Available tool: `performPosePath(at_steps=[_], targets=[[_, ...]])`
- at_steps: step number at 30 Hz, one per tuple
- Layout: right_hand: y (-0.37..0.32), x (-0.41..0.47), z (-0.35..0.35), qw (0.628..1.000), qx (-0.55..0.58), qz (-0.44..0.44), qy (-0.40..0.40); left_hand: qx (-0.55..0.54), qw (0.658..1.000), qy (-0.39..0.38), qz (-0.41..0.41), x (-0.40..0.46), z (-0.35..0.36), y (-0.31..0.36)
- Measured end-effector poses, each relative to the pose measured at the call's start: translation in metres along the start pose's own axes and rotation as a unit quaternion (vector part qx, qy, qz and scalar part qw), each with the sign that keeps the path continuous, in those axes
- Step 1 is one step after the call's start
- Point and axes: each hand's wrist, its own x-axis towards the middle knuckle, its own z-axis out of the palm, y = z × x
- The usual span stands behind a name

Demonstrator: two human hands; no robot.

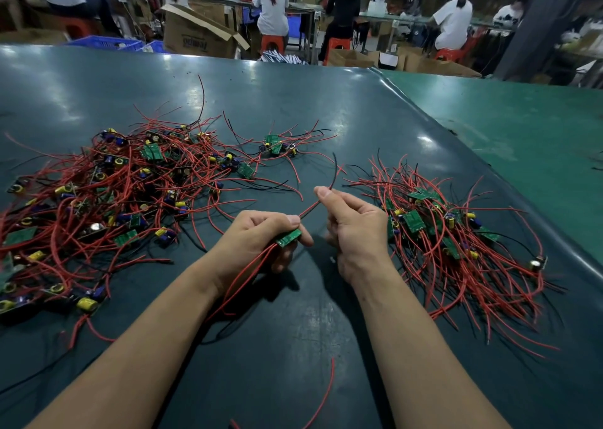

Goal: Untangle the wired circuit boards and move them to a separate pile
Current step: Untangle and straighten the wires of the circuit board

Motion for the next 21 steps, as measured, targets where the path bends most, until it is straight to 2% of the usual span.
performPosePath(at_steps=[3, 5, 7, 11, 13, 17, 21], targets=[[0.0002, 0.0053, -0.0038, 0.997, 0.010, -0.047, 0.062, 0.002, 1.000, -0.019, -0.001, -0.0015, -0.0017, -0.0005], [0.0003, 0.0059, -0.0054, 0.988, -0.051, -0.121, 0.081, -0.003, 0.999, -0.033, -0.007, -0.0025, -0.0020, 0.0005], [0.0004, 0.0038, -0.0041, 0.981, -0.088, -0.154, 0.080, -0.007, 0.999, -0.040, -0.012, -0.0030, -0.0025, 0.0010], [-0.0020, 0.0032, -0.0042, 0.992, -0.025, -0.123, 0.034, 0.000, 0.999, -0.049, -0.017, -0.0039, -0.0030, 0.0007], [-0.0024, 0.0029, -0.0055, 0.989, -0.030, -0.141, 0.023, 0.003, 0.999, -0.050, -0.018, -0.0038, -0.0028, 0.0009], [-0.0009, 0.0027, -0.0056, 0.982, -0.088, -0.162, 0.033, 0.013, 0.998, -0.060, -0.020, -0.0043, -0.0033, 0.0011], [-0.0029, 0.0081, -0.0076, 0.990, -0.036, -0.127, 0.051, 0.022, 0.997, -0.066, -0.026, -0.0046, -0.0045, 0.0010]])
